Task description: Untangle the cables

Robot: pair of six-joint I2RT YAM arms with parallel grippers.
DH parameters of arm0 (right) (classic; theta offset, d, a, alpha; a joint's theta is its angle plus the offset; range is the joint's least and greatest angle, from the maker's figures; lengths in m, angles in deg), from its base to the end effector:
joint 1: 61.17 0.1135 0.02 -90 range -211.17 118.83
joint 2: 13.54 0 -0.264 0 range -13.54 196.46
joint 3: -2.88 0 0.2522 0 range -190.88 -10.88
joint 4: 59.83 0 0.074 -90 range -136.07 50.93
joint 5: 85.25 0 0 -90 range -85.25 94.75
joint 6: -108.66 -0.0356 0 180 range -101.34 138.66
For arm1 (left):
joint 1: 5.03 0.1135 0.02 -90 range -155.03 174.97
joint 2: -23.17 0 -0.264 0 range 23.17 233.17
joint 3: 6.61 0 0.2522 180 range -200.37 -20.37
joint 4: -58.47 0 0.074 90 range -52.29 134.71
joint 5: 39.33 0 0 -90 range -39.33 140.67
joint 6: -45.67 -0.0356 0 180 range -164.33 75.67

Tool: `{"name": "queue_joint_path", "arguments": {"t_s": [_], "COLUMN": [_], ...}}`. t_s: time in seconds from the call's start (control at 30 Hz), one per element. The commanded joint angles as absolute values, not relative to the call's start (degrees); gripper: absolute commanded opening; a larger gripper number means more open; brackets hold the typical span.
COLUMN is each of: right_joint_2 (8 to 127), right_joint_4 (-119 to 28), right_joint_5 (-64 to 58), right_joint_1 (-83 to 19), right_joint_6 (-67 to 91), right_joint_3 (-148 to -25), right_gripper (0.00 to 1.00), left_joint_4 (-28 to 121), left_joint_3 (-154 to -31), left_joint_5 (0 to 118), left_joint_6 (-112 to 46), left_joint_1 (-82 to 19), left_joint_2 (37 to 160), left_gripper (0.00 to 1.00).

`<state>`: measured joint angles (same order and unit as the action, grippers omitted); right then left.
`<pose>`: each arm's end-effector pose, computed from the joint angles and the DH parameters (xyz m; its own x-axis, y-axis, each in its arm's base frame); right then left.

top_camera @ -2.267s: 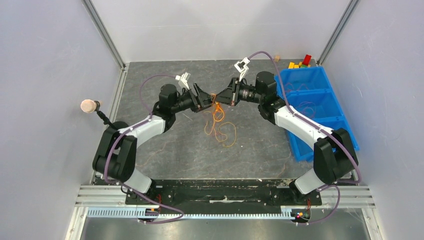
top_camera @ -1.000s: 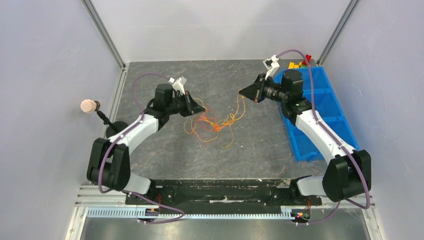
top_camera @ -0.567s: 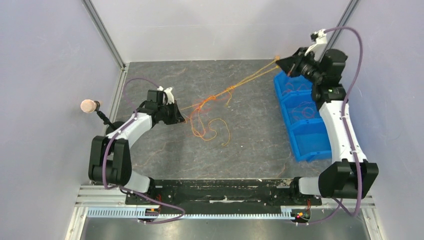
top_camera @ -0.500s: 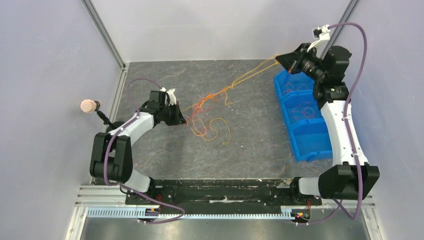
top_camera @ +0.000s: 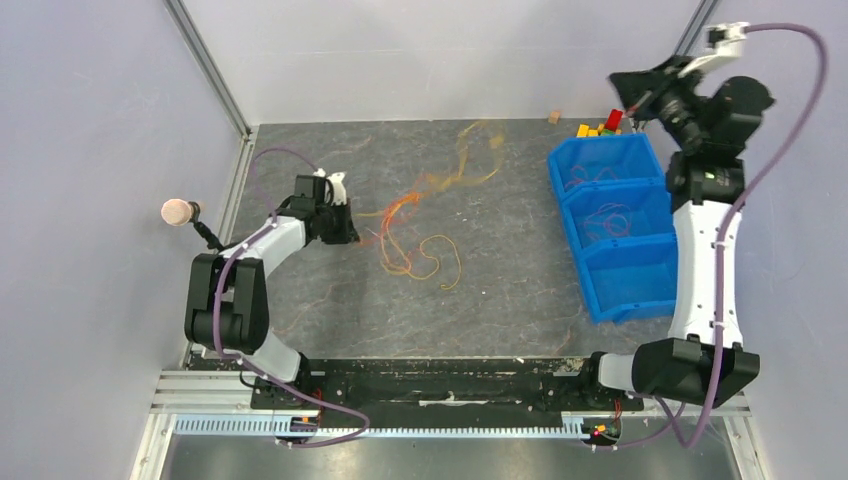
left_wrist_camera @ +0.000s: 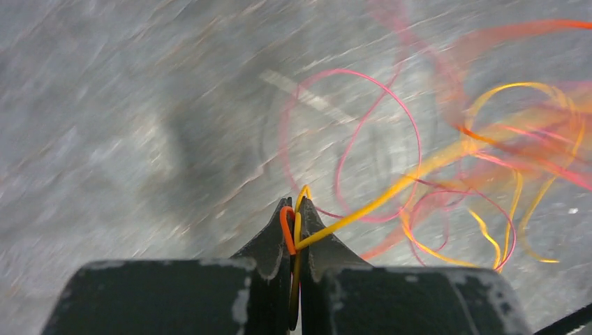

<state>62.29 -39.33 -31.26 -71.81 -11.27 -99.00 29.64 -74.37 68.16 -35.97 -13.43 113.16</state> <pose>0.2832 -0.0319 0.4902 -0.1301 0.4351 -0.8909 -0.4164 0.7915 0.4473 0.3162 -0.0575 0.1981 -0.8087 -0.0208 -0.5878 0.2109 0.9227 -0.3227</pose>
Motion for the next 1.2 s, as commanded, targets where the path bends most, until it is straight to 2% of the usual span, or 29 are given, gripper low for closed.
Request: {"name": "queue_joint_path", "arguments": {"t_s": [0.0,0.07,0.2,0.23,0.33,0.37,0.43,0.5,0.6,0.73,0.97,1.03,1.17], "right_joint_2": [57.3,55.8,52.5,52.9,57.0,58.4,60.9,63.1,65.7,68.4,72.6,73.1,72.7], "right_joint_4": [-49.1,-46.3,-40.3,-38.2,-35.0,-35.6,-38.1,-41.5,-49.0,-59.1,-65.3,-66.8,-71.2], "right_joint_5": [-30.1,-34.3,-37.9,-38.6,-42.4,-42.7,-43.2,-43.3,-42.1,-39.5,-35.9,-35.1,-28.0], "right_joint_1": [-76.1,-74.0,-66.9,-64.8,-58.8,-56.5,-52.7,-49.1,-43.0,-34.6,-26.9,-25.5,-23.1], "right_joint_6": [-7.9,-6.3,4.6,8.3,12.9,13.2,14.2,13.7,11.5,8.7,11.3,11.3,11.9], "right_joint_3": [-95.1,-87.1,-70.8,-69.6,-70.3,-71.1,-72.8,-74.7,-75.6,-74.3,-75.2,-74.6,-71.7], "right_gripper": [0.0,0.0,0.0,0.05,0.58,0.71,0.87,0.95,0.95,0.88,0.83,0.79,0.64], "left_joint_4": [23.8,27.6,29.3,28.7,25.3,25.1,24.9,23.9,21.3,21.5,20.6,19.9,19.9], "left_joint_3": [-72.5,-73.1,-77.7,-78.8,-82.1,-82.5,-82.6,-82.7,-83.4,-82.8,-82.0,-82.4,-82.2], "left_joint_5": [68.4,76.5,82.8,85.0,90.4,92.9,97.2,99.0,99.8,101.1,102.7,102.2,102.5], "left_joint_6": [-40.3,-38.5,-37.9,-37.8,-39.3,-39.8,-41.6,-44.0,-47.4,-47.7,-49.2,-49.0,-48.8], "left_joint_1": [-9.8,-11.4,-17.5,-18.3,-20.1,-20.2,-20.6,-21.7,-23.9,-26.2,-28.2,-28.7,-29.1], "left_joint_2": [109.8,104.6,99.5,99.5,99.9,99.7,98.6,97.4,96.6,94.7,92.3,92.4,91.6], "left_gripper": [0.02,0.02,0.02,0.02,0.02,0.02,0.02,0.02,0.02,0.02,0.02,0.02,0.02]}}
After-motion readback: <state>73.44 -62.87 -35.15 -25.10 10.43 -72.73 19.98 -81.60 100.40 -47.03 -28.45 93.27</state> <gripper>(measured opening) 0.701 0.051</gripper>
